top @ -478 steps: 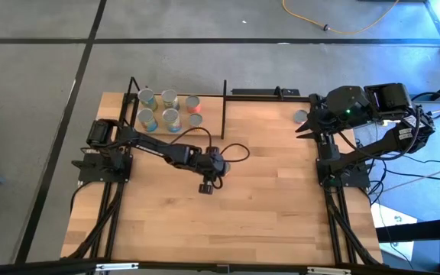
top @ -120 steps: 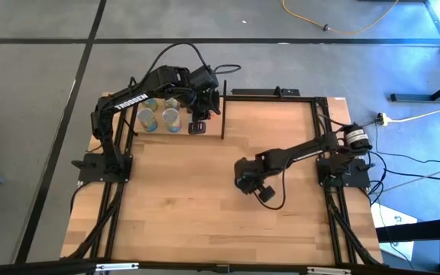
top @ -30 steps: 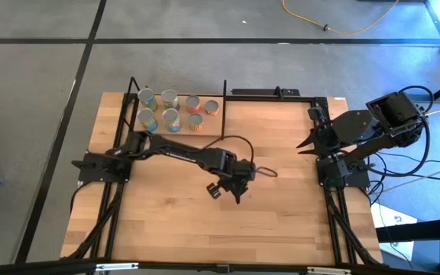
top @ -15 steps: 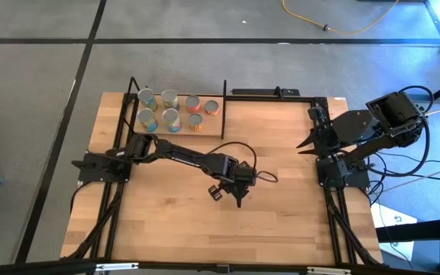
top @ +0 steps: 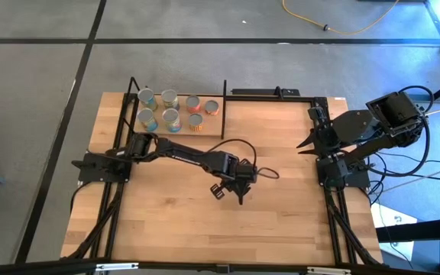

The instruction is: Pick and place cans onto a shelf

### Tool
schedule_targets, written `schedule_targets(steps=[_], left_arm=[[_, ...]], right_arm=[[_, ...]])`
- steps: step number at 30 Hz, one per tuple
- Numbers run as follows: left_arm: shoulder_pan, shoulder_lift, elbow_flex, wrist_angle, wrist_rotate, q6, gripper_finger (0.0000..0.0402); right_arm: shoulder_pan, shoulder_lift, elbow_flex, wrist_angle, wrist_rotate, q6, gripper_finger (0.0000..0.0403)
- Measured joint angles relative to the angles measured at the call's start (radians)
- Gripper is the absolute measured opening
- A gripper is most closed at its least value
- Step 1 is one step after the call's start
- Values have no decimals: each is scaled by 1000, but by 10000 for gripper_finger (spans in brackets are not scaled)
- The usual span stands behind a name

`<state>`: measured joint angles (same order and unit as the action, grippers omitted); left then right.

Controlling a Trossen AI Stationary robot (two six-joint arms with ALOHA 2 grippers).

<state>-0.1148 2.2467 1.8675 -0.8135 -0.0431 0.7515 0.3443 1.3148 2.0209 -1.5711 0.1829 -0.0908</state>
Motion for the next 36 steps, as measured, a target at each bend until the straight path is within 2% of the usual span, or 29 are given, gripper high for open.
schedule_targets(steps=[7, 14, 20, 36], left_arm=[[7, 0, 0, 4, 18, -42, 53], [6, 0, 0, 5, 80, -44, 53], [6, 19, 2, 16, 79, -104, 53], [5, 36, 2, 68, 31, -140, 53]], right_arm=[[0, 0, 0, 0, 0, 0, 69], [0, 0, 0, 0, 0, -22, 69], [0, 0, 0, 0, 0, -20, 69], [0, 0, 0, 0, 0, -19, 69]])
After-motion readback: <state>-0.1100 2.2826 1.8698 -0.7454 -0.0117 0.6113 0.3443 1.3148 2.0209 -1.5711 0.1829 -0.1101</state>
